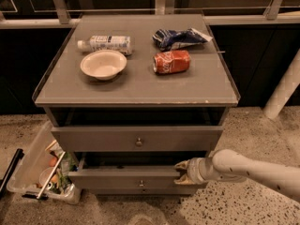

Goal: Open middle drawer

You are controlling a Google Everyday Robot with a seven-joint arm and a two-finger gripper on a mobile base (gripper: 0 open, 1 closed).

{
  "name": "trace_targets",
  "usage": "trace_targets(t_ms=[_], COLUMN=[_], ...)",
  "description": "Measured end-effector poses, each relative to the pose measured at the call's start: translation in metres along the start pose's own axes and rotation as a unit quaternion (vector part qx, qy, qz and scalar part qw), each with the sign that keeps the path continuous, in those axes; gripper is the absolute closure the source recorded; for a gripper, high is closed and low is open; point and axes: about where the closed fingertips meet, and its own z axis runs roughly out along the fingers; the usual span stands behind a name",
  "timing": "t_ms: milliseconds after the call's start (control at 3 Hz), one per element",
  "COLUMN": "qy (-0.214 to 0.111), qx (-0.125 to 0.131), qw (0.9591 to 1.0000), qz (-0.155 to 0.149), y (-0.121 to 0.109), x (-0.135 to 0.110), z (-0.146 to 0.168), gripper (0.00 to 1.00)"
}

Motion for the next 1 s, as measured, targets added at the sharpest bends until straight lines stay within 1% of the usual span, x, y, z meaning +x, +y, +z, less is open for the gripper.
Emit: trace_targets(t_ms=[333, 667, 1000], qy=[0.0, -0.025, -0.063], qx=[0.0, -0.012, -0.027], qw=[1.0, 0.9996, 0.9976], qz=[0.0, 0.0, 0.008], y=[0.0, 0.019, 0.064], x=[0.0, 0.003, 0.009], z=[0.0, -0.002, -0.014], gripper=[0.34, 0.11, 0.15])
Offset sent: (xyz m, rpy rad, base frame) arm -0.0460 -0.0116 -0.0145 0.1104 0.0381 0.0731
